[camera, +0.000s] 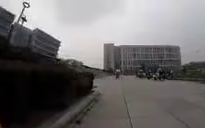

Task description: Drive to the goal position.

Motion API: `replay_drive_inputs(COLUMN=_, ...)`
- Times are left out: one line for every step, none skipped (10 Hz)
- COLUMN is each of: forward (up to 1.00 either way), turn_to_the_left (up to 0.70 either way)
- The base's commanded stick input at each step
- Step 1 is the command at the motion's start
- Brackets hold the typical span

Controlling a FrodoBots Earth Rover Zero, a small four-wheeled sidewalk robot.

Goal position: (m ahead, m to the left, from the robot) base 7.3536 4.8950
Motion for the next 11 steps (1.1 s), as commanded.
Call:
replay_drive_inputs(forward=0.7, turn_to_the_left=-0.01)
replay_drive_inputs(forward=0.7, turn_to_the_left=0.0)
replay_drive_inputs(forward=0.7, turn_to_the_left=0.0)
replay_drive_inputs(forward=0.7, turn_to_the_left=0.0)
replay_drive_inputs(forward=0.7, turn_to_the_left=0.0)
replay_drive_inputs(forward=0.7, turn_to_the_left=0.0)
replay_drive_inputs(forward=0.7, turn_to_the_left=0.0)
replay_drive_inputs(forward=0.7, turn_to_the_left=0.0)
replay_drive_inputs(forward=0.46, turn_to_the_left=0.0)
replay_drive_inputs(forward=0.0, turn_to_the_left=0.0)
replay_drive_inputs(forward=0.0, turn_to_the_left=0.0)
